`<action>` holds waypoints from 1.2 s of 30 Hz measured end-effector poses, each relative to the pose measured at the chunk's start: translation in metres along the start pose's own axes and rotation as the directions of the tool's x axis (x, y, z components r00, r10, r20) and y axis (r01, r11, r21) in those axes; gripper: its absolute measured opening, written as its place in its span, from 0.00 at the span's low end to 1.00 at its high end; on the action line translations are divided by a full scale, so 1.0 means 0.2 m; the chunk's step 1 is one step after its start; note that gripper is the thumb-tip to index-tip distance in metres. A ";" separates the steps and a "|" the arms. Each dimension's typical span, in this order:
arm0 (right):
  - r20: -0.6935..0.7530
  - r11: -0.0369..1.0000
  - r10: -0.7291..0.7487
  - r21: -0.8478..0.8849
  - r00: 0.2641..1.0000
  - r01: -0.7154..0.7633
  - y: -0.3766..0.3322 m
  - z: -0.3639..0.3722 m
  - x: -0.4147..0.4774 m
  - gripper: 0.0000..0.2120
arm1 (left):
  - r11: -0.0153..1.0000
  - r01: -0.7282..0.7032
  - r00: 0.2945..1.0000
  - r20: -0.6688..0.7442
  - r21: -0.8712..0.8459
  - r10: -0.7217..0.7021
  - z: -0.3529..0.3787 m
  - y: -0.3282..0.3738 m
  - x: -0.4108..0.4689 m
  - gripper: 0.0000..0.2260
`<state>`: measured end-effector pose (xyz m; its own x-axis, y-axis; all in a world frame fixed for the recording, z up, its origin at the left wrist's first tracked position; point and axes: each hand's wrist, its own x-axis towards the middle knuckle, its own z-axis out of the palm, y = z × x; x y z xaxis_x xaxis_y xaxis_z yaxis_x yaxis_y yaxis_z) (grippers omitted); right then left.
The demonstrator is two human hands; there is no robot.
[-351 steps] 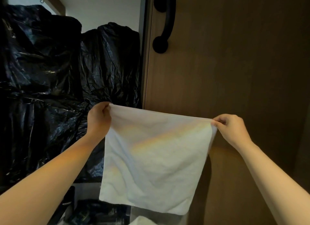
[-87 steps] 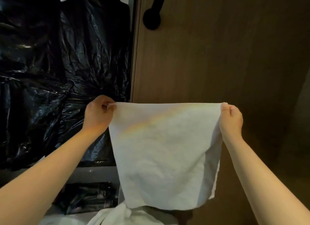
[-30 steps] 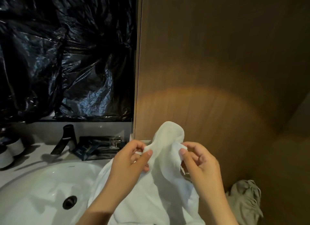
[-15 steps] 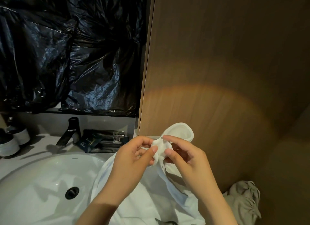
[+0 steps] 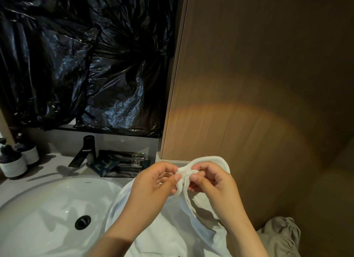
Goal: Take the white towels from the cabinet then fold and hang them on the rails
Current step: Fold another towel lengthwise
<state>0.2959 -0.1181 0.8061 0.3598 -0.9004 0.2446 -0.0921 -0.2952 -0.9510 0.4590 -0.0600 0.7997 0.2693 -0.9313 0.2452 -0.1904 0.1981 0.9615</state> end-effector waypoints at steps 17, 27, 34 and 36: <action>-0.040 0.959 -0.169 -0.235 0.985 0.155 -0.06 -0.01 -0.07 0.05 | 1.000 0.007 1.000 -0.025 -0.025 -0.007 0.00 0.00 -0.01 0.03; -0.045 0.959 -0.146 -0.250 0.988 0.130 -0.07 -0.01 -0.04 0.07 | 0.999 -0.052 0.997 0.062 -0.010 0.053 -0.02 0.03 -0.03 0.05; -0.034 0.953 -0.159 -0.264 0.987 0.145 -0.06 0.01 -0.04 0.07 | 0.992 -0.081 0.997 0.005 0.097 0.081 -0.01 0.00 -0.03 0.07; -0.027 0.944 -0.164 -0.293 0.986 0.149 -0.04 0.01 -0.04 0.08 | 0.985 -0.114 0.993 0.015 0.129 0.113 -0.01 0.00 -0.03 0.07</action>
<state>0.2955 -0.1078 0.8122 0.3447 -0.8482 0.4021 -0.3056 -0.5064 -0.8063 0.4587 -0.0535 0.7987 0.2321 -0.9073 0.3506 -0.3400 0.2620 0.9032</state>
